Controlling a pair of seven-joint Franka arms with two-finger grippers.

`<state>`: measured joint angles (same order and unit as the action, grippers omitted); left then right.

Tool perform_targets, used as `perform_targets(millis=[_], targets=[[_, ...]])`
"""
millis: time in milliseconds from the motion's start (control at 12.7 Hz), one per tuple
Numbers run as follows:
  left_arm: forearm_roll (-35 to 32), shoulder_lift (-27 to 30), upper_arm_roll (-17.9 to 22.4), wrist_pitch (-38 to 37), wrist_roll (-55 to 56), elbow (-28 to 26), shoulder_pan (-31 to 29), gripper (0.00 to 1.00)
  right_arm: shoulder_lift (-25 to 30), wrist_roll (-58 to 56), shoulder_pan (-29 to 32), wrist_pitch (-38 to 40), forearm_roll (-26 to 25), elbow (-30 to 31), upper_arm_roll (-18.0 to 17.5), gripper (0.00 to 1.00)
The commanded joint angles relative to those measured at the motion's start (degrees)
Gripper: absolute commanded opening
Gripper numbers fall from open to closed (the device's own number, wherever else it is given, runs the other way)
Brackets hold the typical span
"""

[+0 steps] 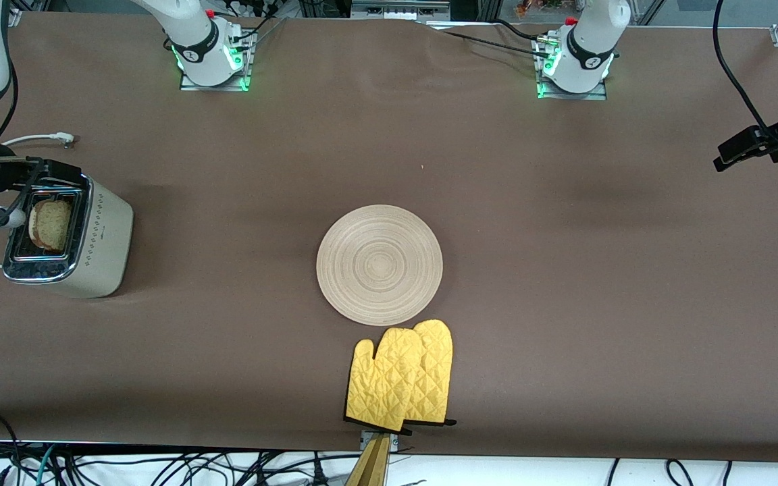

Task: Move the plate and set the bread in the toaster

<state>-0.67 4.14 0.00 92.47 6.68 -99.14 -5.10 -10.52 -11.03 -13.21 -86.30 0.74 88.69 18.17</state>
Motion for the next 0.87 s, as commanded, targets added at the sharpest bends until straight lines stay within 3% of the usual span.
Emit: perform_targets(millis=[0, 157, 236, 551, 630, 787], targets=[[-1.5, 0.1, -0.3, -0.3, 0.7, 0.9, 0.3, 1.00, 4.9, 0.4, 9.0, -2.3, -3.3, 4.6, -12.0, 1.00], [-1.5, 0.1, -0.4, -0.4, 0.7, 0.9, 0.3, 1.00, 8.0, 1.5, 15.5, -5.1, -3.4, 8.3, -19.5, 1.00], [-1.4, 0.1, -0.8, -0.4, 0.7, 0.9, 0.2, 1.00, 9.2, 4.8, 16.4, -5.6, -3.3, 10.2, -21.4, 1.00], [-1.4, 0.2, -1.0, -0.6, 0.7, 0.9, 0.2, 1.00, 10.9, 9.2, 15.9, -5.3, -2.6, 10.8, -20.9, 1.00], [-1.4, 0.2, -1.0, -0.7, 0.8, 0.9, 0.2, 1.00, 10.9, 8.7, 15.2, -5.5, -2.6, 10.6, -19.6, 1.00], [-1.5, 0.2, -1.0, -0.7, 0.8, 0.9, 0.2, 1.00, 10.7, 8.5, 10.2, -6.6, -1.1, 10.2, -13.2, 1.00]])
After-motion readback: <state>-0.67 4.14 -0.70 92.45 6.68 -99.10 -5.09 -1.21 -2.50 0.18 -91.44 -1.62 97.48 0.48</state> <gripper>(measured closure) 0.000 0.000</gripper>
